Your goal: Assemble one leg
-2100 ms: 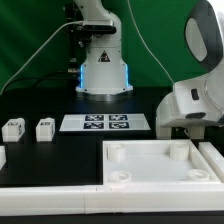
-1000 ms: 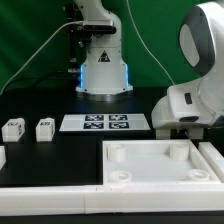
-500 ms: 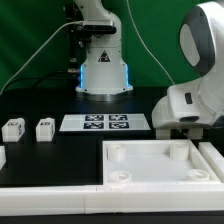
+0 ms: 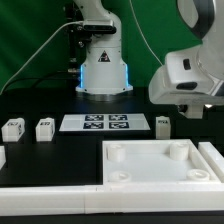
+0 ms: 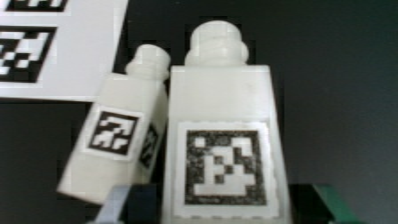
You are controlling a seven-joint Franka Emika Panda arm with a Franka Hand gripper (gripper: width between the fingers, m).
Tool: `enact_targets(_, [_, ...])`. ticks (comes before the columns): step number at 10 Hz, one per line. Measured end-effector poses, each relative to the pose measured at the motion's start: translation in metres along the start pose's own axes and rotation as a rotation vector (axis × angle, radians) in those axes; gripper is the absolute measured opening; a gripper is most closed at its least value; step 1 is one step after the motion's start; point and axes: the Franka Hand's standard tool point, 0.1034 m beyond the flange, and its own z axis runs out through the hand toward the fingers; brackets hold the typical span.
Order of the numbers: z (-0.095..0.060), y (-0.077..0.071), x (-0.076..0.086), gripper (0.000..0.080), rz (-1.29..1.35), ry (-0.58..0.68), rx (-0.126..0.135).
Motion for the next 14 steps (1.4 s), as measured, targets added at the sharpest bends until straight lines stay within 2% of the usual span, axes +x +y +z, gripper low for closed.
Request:
enact_targets(2, [-0.016,0.014,-0.005,0.0294,0.008,-0.005,0.010])
enact_targets(3, [-0.020,0.017,-0.001,0.0294,0.015,0.011,0.017])
enact_targets(6, [-0.022,0.013,0.006,0.0294,0.012,0.085,0.027])
enact_targets(7, [-0.028,0.010,0.014,0.0294,0.009,0.200,0.039])
enact_targets(8, [-0.031,0.010,0.014,0.0294,0.004,0.316,0.051])
enact_targets(10, [-0.043,0.023,0.014,0.0294,-0.030,0.458,0.062])
enact_targets(12, [-0.070,0.042,0.019,0.0294,-0.060,0.618,0.072])
enact_targets(14, [-0.101,0.055,0.034,0.0294,-0.061,0.820,0.087])
